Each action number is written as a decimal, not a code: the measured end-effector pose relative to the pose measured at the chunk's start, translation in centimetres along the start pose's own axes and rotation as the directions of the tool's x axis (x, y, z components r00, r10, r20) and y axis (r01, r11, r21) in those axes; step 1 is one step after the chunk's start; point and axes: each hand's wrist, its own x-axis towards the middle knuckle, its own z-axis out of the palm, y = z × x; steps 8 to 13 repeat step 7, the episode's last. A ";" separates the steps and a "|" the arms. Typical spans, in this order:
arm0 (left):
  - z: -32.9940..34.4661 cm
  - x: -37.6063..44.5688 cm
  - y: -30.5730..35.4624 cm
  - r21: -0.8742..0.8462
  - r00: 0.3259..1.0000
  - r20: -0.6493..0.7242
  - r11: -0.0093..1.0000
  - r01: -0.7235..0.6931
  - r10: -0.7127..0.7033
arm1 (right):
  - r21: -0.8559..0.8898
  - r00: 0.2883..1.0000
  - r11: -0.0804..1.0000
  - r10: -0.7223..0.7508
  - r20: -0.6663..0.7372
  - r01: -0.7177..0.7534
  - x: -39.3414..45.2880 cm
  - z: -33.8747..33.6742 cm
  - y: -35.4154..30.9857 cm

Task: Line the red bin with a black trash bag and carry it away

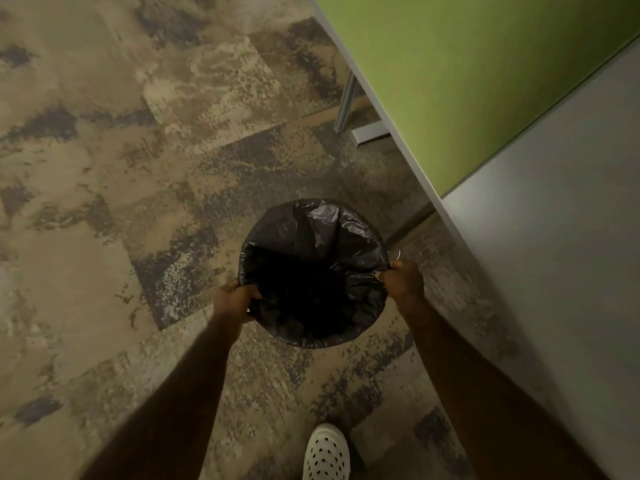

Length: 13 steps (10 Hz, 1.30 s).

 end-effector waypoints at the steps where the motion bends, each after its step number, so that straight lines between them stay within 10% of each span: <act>1: -0.4 0.5 -0.8 -0.004 0.999 0.020 1.000 0.028 -0.027 | -0.015 1.000 1.000 0.019 0.023 -0.019 0.0 0.9 0.9; 4: -1.2 0.7 -2.2 0.065 0.995 0.096 0.998 0.017 -0.023 | -0.055 0.999 0.998 0.033 0.027 -0.032 -0.2 1.8 2.8; 6: -3.9 -0.7 -2.0 0.108 0.976 0.208 0.993 0.041 -0.063 | 0.252 0.986 0.961 0.081 0.144 -0.115 -0.9 1.1 2.6; 7: -5.4 -2.0 -1.3 0.168 0.997 0.044 0.984 0.061 -0.070 | 0.252 0.995 0.963 0.080 0.066 -0.094 -2.7 0.0 2.1; 13: -5.4 -2.0 -1.3 0.168 0.997 0.044 0.984 0.061 -0.070 | 0.252 0.995 0.963 0.080 0.066 -0.094 -2.7 0.0 2.1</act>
